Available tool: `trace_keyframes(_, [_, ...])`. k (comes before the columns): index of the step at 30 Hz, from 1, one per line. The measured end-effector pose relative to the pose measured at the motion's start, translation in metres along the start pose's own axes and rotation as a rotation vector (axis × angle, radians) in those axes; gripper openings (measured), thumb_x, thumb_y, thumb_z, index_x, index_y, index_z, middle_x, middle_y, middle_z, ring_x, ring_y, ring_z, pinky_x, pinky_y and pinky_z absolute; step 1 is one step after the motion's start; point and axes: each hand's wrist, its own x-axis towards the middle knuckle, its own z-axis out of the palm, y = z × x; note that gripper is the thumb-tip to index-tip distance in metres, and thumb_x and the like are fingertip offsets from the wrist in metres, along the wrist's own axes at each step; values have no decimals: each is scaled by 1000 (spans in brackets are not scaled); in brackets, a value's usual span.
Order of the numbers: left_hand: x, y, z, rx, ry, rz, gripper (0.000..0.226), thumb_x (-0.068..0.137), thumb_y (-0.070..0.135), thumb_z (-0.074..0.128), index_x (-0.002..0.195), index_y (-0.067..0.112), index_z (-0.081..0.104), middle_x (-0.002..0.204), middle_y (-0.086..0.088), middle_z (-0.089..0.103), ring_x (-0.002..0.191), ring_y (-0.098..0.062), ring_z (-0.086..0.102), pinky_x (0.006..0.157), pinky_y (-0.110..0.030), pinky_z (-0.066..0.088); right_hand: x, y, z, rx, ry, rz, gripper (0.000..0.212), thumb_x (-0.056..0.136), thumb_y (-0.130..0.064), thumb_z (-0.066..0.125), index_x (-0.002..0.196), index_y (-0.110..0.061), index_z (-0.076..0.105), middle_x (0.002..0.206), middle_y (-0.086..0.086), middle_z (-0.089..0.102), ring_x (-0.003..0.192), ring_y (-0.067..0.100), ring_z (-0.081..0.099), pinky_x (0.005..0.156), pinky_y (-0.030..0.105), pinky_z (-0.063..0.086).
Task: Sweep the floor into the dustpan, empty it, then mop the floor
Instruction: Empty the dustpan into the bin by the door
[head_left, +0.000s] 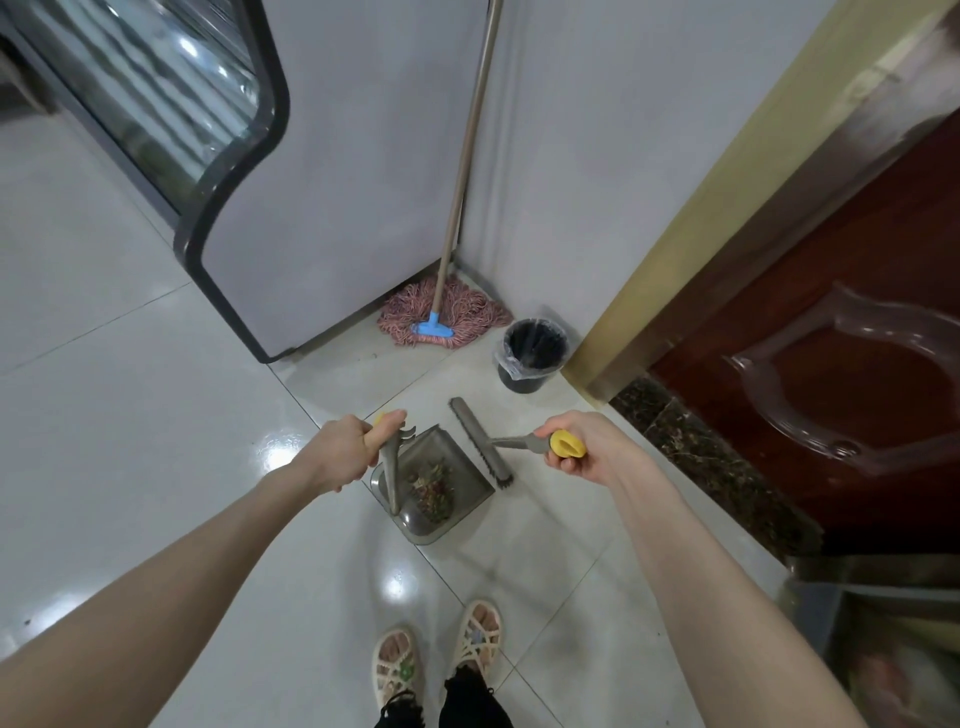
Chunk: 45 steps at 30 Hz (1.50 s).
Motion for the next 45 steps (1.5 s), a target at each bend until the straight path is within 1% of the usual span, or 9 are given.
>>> trace_keyframes(6, [0,-2,-6,-72,-113,-70,72,91,65,32,69,3,60,44,-3,47,42,-18,44,46,-23,43,-6,-7,1,-42,6,12,10,82,-1,61,74,-2,56,66,13,51,50,18,49,30,13,30])
trace_keyframes(13, [4,6,-14,-150,-291,-164,81,86,71,35,90,-3,68,47,-2,47,44,-16,45,51,-25,44,-17,-8,9,-120,-67,67,11,83,-2,61,73,-3,56,60,9,47,51,16,48,30,14,32])
trace_keyframes(22, [6,-4,-19,-162,-371,-173,69,84,72,42,67,5,55,57,-9,52,48,-20,51,51,-25,49,-8,3,33,-178,-87,82,7,81,-3,62,76,-1,57,60,10,49,47,17,48,31,16,33])
trace_keyframes(26, [6,-13,-19,-190,-385,-202,68,83,71,44,68,6,55,64,-11,60,60,-24,63,61,-28,53,-4,9,40,-148,-86,68,6,82,-2,63,81,1,57,64,11,51,49,17,51,35,18,42])
trace_keyframes(30, [10,-19,-18,-169,-374,-182,69,78,76,46,69,9,61,78,-9,73,85,-23,73,83,-35,55,-3,13,36,-16,-83,56,8,80,2,66,80,3,57,74,14,52,54,23,55,44,23,54])
trace_keyframes(33, [11,-19,-18,-188,-404,-175,69,74,75,48,72,8,64,84,-10,75,86,-20,73,89,-38,54,-1,9,34,51,-116,93,9,82,5,64,85,5,55,83,19,53,58,28,62,50,29,59])
trace_keyframes(36, [12,-16,-21,-273,-413,-236,66,82,66,53,76,1,62,79,-16,73,76,-27,73,76,-37,58,4,6,34,53,-163,167,8,87,0,60,88,3,53,82,22,56,44,19,62,42,21,54])
trace_keyframes(39, [11,-9,-21,-218,-436,-235,61,86,63,48,70,5,58,64,-11,63,51,-21,58,53,-25,46,7,5,33,82,-158,210,15,88,-3,60,78,-2,49,73,14,49,35,11,50,37,14,48])
trace_keyframes(45, [8,-14,-15,-262,-344,-202,60,85,63,50,62,7,55,49,-3,44,42,-14,38,44,-22,32,-3,-5,16,127,-140,243,15,87,-2,58,80,-6,45,70,11,44,30,11,46,30,15,43])
